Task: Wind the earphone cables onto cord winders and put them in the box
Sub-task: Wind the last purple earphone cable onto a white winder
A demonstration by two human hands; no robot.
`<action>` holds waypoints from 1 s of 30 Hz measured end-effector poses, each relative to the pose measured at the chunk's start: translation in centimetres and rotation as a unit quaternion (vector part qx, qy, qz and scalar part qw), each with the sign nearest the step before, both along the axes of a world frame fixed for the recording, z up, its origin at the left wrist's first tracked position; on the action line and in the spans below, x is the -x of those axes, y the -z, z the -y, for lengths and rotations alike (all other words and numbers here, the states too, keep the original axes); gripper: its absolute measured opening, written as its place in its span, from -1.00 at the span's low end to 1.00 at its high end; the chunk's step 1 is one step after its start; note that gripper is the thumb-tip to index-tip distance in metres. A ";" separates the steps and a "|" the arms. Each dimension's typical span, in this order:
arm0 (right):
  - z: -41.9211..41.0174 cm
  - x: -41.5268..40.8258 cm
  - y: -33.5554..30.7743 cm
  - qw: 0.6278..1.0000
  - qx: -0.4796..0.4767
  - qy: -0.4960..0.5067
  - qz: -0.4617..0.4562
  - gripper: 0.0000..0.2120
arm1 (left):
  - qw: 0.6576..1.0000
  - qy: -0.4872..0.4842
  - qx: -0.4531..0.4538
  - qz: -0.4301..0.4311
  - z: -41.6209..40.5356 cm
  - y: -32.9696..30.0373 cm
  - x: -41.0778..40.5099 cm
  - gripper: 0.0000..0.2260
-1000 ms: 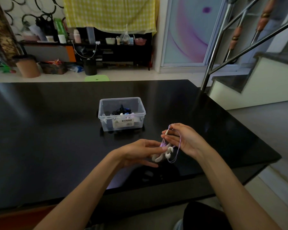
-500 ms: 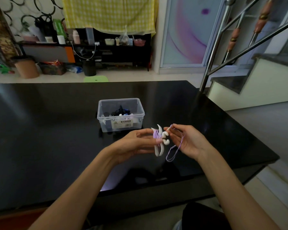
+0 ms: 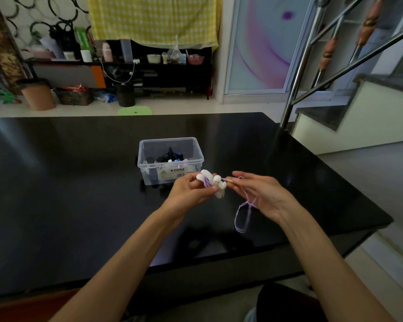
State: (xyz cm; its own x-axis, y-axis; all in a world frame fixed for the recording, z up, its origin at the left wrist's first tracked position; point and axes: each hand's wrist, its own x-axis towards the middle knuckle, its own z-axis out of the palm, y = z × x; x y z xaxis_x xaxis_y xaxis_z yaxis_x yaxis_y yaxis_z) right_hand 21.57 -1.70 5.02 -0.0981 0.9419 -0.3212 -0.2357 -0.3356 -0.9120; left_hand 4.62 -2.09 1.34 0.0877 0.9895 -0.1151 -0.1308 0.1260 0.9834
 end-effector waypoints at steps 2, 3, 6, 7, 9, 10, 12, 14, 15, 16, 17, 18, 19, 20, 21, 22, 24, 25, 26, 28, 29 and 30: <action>0.3 0.2 -0.2 0.988 -0.056 0.022 0.143 -0.79 | 0.997 -0.012 -0.037 -0.061 0.0 0.5 -0.4 -0.64; 0.3 0.3 -0.3 0.977 -0.077 0.034 0.195 -0.81 | 0.995 -0.022 -0.052 -0.079 -0.1 0.7 -0.6 -0.64; 0.7 1.0 0.1 0.972 -0.105 0.045 0.205 -0.85 | 0.991 -0.053 -0.082 -0.095 -0.1 0.8 -0.8 -0.68; 0.7 1.3 0.3 0.973 -0.111 0.050 0.197 -0.85 | 0.989 -0.062 -0.090 -0.097 -0.1 0.9 -0.8 -0.68; 0.8 1.8 0.7 0.968 -0.121 0.069 0.208 -0.83 | 0.988 -0.080 -0.092 -0.090 -0.2 1.1 -0.6 -0.68; 0.8 2.0 0.9 0.966 -0.125 0.078 0.212 -0.82 | 0.988 -0.089 -0.089 -0.085 -0.1 1.2 -0.6 -0.68; 0.8 2.4 1.3 0.960 -0.141 0.090 0.225 -0.83 | 0.987 -0.109 -0.088 -0.074 0.0 1.4 -0.9 -0.69; 0.9 2.9 1.9 0.938 -0.183 0.103 0.277 -0.85 | 0.987 -0.124 -0.085 -0.048 0.1 1.5 -1.3 -0.68; 1.0 3.2 2.1 0.926 -0.209 0.114 0.292 -0.86 | 0.988 -0.129 -0.080 -0.031 0.1 1.5 -1.5 -0.67; 1.1 3.5 2.4 0.919 -0.232 0.127 0.293 -0.86 | 0.988 -0.135 -0.070 -0.014 0.0 1.5 -1.6 -0.67; 1.2 3.8 2.6 0.915 -0.252 0.141 0.282 -0.85 | 0.989 -0.139 -0.058 0.000 -0.1 1.6 -1.6 -0.65; 1.2 4.1 2.8 0.912 -0.269 0.156 0.268 -0.85 | 0.989 -0.143 -0.044 0.014 -0.2 1.5 -1.7 -0.62; 1.3 4.4 2.9 0.907 -0.284 0.171 0.258 -0.85 | 0.989 -0.143 -0.029 0.028 -0.4 1.6 -1.7 -0.60; 1.3 4.7 3.0 0.901 -0.300 0.183 0.254 -0.85 | 0.989 -0.139 -0.015 0.043 -0.6 1.5 -1.7 -0.59; 1.3 5.0 3.1 0.894 -0.315 0.192 0.254 -0.85 | 0.990 -0.131 -0.001 0.054 -0.7 1.5 -1.7 -0.60; 1.3 5.1 3.2 0.887 -0.328 0.198 0.257 -0.85 | 0.991 -0.120 0.010 0.060 -0.7 1.4 -1.7 -0.62; 1.1 5.1 3.0 0.876 -0.351 0.196 0.267 -0.85 | 0.994 -0.093 0.014 0.054 -0.7 1.2 -1.6 -0.68; 1.0 5.0 2.9 0.871 -0.364 0.188 0.273 -0.85 | 0.996 -0.078 0.011 0.052 -0.6 1.1 -1.5 -0.69; 0.9 4.7 2.8 0.864 -0.379 0.176 0.281 -0.85 | 0.996 -0.064 0.010 0.060 -0.6 0.8 -1.4 -0.69; 0.7 4.1 2.4 0.850 -0.403 0.149 0.304 -0.86 | 0.994 -0.036 0.021 0.102 -0.5 0.0 -1.0 -0.74; 0.7 3.8 2.1 0.848 -0.408 0.138 0.310 -0.86 | 0.993 -0.018 0.027 0.114 -0.5 -0.4 -0.8 -0.78; 0.5 3.4 1.9 0.850 -0.409 0.126 0.307 -0.85 | 0.993 -0.002 0.029 0.117 -0.5 -0.7 -0.6 -0.80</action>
State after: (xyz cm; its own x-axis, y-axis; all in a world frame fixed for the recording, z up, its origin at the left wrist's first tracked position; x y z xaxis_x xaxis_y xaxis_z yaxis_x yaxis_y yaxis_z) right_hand 18.15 -2.24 3.13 0.0902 0.8409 0.5336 0.3980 0.4607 -0.7933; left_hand 5.20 -1.57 2.05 0.1140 0.9824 -0.1480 -0.3563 0.1795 0.9170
